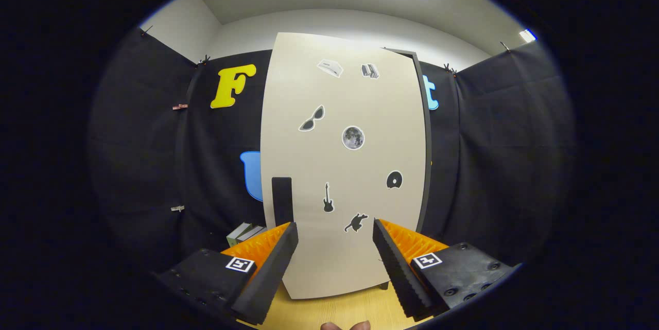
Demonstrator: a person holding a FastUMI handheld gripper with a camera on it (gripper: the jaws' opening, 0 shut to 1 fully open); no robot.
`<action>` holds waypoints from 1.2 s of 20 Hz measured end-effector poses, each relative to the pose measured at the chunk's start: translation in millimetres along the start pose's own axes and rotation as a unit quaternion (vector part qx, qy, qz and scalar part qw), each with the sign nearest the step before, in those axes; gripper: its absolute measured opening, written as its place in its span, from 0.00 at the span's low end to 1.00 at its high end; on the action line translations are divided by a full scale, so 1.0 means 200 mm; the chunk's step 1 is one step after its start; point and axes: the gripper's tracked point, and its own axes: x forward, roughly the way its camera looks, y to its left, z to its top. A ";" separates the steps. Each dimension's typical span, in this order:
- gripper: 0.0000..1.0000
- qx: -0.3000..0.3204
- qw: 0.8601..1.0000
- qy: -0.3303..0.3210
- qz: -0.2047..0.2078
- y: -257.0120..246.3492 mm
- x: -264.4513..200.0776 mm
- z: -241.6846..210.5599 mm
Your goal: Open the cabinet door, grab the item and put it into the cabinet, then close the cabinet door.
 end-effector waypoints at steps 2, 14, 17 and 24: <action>0.96 -0.002 1.000 -0.001 0.000 -0.01 0.01 0.00; 0.96 -0.009 1.000 -0.003 0.008 0.01 0.01 0.00; 0.96 -0.011 1.000 -0.005 0.006 0.01 0.02 0.00; 0.98 -0.030 0.999 -0.011 -0.008 -0.03 0.14 -0.03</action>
